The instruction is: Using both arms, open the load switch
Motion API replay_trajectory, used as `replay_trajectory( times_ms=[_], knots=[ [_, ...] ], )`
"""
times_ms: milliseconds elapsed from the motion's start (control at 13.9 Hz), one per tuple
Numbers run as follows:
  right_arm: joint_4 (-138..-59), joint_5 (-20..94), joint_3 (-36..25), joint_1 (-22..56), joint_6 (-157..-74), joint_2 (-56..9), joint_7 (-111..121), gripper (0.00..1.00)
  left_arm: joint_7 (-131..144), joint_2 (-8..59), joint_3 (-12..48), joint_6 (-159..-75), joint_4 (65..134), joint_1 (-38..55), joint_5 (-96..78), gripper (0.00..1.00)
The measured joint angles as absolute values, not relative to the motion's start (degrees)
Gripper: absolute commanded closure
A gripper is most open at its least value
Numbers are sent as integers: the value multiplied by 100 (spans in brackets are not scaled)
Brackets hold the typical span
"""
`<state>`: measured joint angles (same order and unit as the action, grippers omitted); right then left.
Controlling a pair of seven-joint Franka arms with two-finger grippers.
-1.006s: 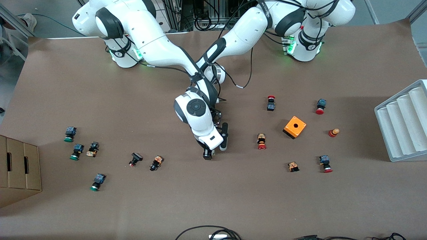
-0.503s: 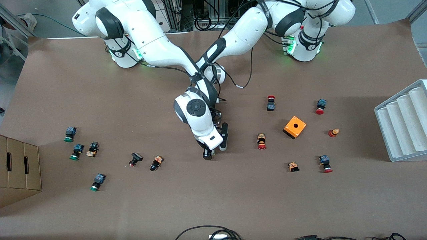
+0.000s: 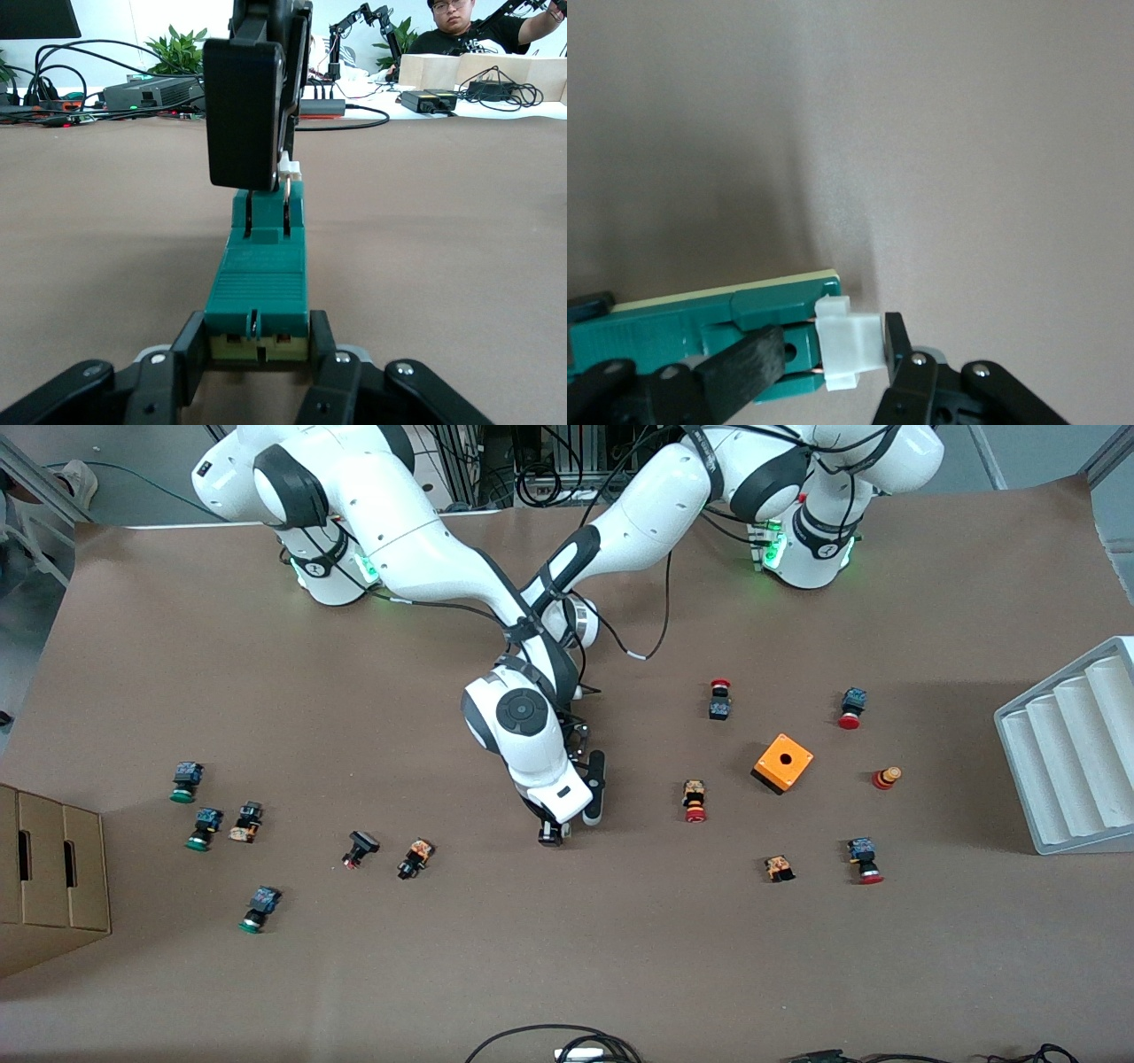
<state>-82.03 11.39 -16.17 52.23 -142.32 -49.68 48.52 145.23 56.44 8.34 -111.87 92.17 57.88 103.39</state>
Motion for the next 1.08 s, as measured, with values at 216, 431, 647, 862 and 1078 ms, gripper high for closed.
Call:
replay_trajectory(
  times_ms=[216,431,647,862,1078],
  knots=[
    [-8203,1139,-1619,5223,-14217,-4965,4852,46,14523,5644,834,-11187,9217,5788,10339,48],
    [-8202,1139,-1627,5223,-14161,-4944,4852,46,14523,5644,834,-11187,9217,5788,10339,48],
    [-8200,1139,-1645,5223,-14061,-4913,4854,46,14523,5644,834,-11187,9217,5788,10339,48],
    [-8200,1139,-1648,5223,-14036,-4902,4855,46,14523,5644,834,-11187,9217,5788,10339,48],
    [-8201,1139,-1648,5223,-14035,-4901,4855,46,14523,5644,834,-11187,9217,5788,10339,48]
  ],
)
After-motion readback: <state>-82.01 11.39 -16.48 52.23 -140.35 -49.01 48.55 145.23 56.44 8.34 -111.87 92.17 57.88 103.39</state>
